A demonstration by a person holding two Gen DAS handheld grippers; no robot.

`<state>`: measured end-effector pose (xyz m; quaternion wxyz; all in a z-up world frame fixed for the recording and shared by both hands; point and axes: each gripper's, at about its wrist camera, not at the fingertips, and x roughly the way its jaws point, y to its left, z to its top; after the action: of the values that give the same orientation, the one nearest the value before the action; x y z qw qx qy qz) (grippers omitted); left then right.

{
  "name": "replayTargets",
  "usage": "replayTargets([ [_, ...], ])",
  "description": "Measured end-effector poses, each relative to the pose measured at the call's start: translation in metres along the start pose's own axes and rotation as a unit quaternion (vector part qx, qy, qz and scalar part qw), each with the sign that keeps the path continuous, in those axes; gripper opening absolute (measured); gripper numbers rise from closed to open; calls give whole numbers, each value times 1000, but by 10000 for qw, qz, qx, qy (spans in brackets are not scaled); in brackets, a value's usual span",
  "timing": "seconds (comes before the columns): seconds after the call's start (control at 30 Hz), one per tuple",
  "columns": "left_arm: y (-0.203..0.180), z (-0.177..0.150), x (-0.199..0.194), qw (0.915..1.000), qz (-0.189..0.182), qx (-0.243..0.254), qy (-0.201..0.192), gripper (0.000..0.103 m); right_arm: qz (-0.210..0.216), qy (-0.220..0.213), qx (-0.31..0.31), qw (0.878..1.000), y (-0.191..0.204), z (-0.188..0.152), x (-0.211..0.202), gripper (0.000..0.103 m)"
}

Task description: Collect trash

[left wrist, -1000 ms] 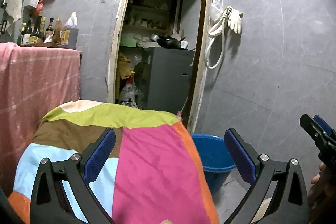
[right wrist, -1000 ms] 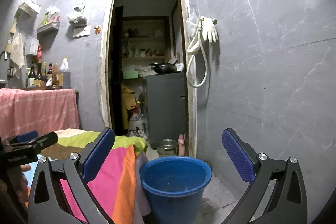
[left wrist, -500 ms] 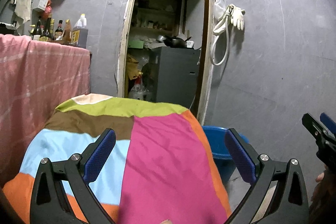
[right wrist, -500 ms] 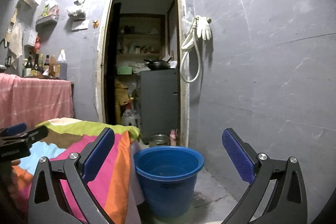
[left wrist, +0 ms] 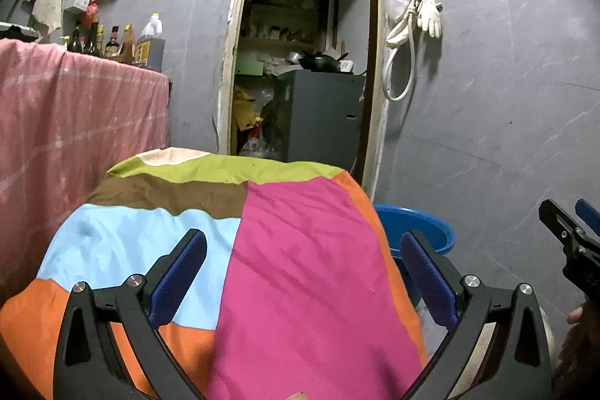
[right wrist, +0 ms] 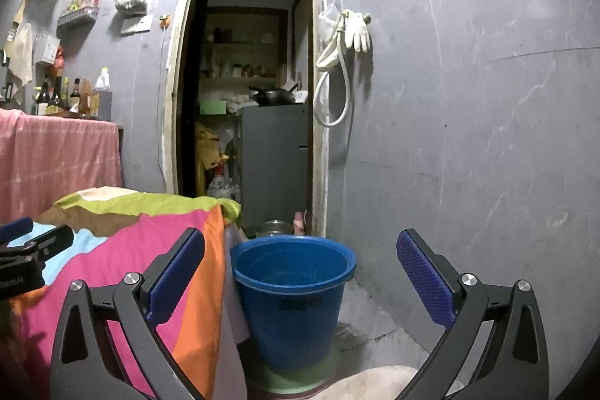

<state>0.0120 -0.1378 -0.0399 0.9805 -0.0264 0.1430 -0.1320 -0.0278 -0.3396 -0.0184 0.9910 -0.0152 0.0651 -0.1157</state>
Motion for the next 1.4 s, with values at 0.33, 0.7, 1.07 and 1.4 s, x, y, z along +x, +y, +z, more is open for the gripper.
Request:
replayTargets([
  [0.33, 6, -3, 1, 10000, 57, -72, 5, 101, 11, 50, -9, 10000, 2, -3, 1, 103],
  [0.7, 6, -4, 0, 10000, 62, -67, -3, 101, 9, 69, -2, 10000, 2, -3, 1, 103],
  [1.07, 5, -4, 1, 10000, 65, -63, -6, 101, 4, 67, 0, 10000, 4, -4, 1, 103],
  [1.4, 5, -4, 0, 10000, 55, -60, -7, 101, 7, 68, 2, 10000, 4, -4, 0, 103],
])
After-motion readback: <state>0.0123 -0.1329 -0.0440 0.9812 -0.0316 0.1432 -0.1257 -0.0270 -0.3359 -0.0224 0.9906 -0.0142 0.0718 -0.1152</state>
